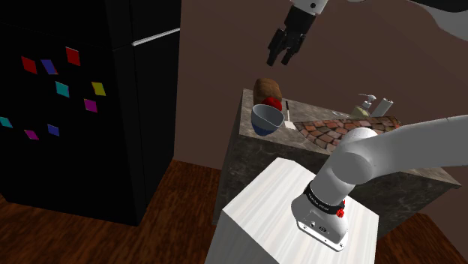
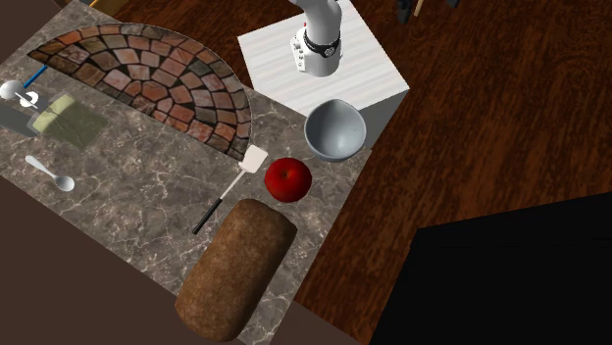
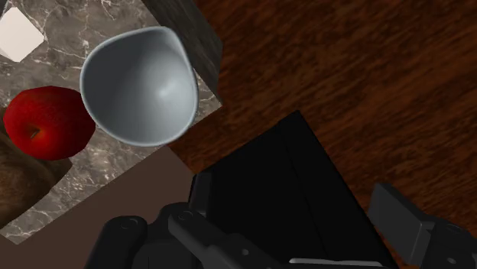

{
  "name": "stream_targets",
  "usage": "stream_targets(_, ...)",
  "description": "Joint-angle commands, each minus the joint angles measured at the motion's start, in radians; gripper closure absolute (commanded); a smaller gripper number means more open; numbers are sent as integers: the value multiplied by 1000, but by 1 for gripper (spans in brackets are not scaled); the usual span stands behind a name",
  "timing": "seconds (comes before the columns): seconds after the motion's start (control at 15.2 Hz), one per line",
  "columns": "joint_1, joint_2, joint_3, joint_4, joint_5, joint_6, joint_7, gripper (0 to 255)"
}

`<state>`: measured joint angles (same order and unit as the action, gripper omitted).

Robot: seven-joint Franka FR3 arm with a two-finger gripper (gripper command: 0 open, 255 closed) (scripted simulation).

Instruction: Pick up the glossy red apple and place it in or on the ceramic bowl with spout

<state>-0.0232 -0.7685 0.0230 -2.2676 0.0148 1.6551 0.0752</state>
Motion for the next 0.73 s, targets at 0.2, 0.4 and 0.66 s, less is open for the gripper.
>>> stream_targets(0.2,-33,-2,-26,-74,-32,97,-1,0)
stream_targets(0.4,-68,7,-54,-138,-64,196,0,0)
stream_targets(0.66,-118,35,-93,-211,-106,333,4,0)
